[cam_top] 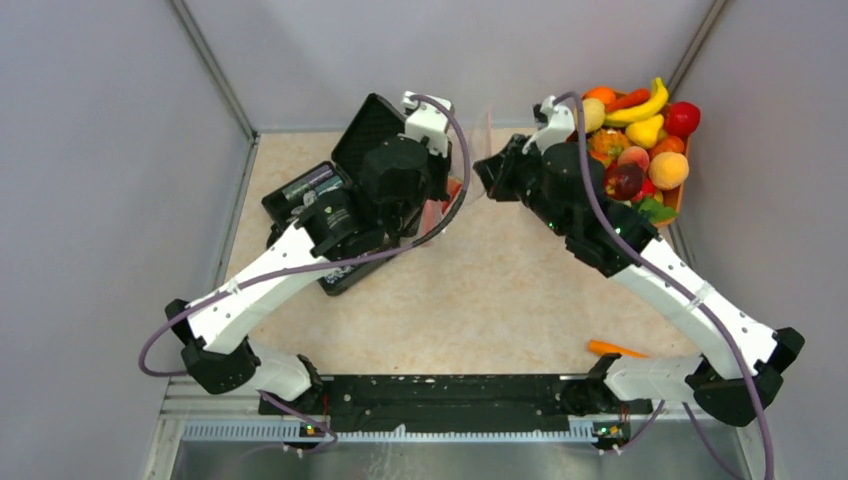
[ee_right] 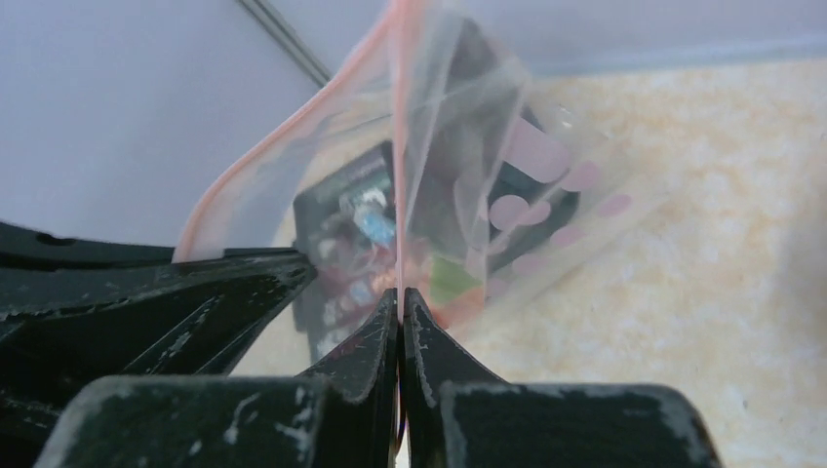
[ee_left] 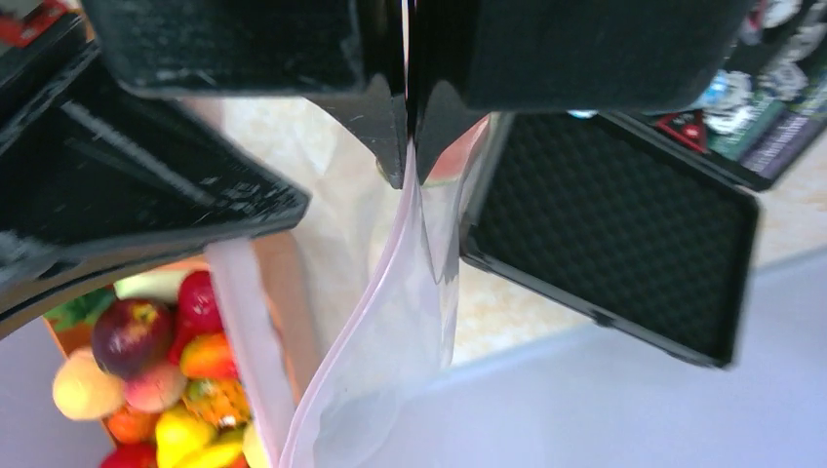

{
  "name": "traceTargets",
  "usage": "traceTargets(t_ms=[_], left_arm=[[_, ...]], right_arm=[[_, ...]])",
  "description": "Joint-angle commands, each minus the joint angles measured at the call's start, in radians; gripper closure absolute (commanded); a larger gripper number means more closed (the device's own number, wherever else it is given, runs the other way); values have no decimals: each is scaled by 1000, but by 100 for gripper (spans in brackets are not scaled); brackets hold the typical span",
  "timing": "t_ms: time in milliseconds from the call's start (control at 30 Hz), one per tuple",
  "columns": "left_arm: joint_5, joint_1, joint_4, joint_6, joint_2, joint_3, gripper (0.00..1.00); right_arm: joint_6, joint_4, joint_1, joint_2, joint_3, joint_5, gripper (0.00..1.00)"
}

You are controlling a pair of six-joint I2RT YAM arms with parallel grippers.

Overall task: Place the food in the zip-top bag and seal the zipper
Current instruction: Adjust the zipper food storage bag at the center of the board.

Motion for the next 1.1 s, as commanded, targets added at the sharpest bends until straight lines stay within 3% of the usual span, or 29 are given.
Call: traceTargets(t_ms=[0, 133, 267, 400, 467, 567, 633, 700, 800, 967, 1067], left_arm=[[-131, 22, -85, 125, -20, 64, 100], [-215, 62, -135, 139, -7, 70, 100], [-192, 68, -161, 119, -12, 65, 100], [160, 60, -228, 59, -20, 199, 100], [233, 49, -212, 46, -37, 213, 100], [176, 53, -270, 46, 9, 215, 100], [209, 51, -375, 24, 63, 280, 100], [235, 43, -402, 13, 68, 281, 100], [120, 48, -345, 7, 37, 177, 100], [174, 48, -352, 20, -11, 180, 100], [198, 48, -347, 14, -37, 171, 100]], right_arm=[[-102, -187, -7, 110, 202, 58, 100], [-104, -282, -8, 145, 229, 120, 100], [-76, -156, -7, 17, 118, 87, 100], [-126, -17, -7, -109, 88, -180, 100], [-115, -78, -7, -109, 124, -132, 100], [-120, -175, -16, -59, 116, 41, 100], [-104, -279, -18, 8, 193, -33, 100], [-95, -253, -12, 15, 187, -142, 100], [-76, -196, -12, 12, 104, -72, 100], [-108, -146, -12, 17, 97, -242, 100], [-95, -149, -18, 14, 69, -209, 99]])
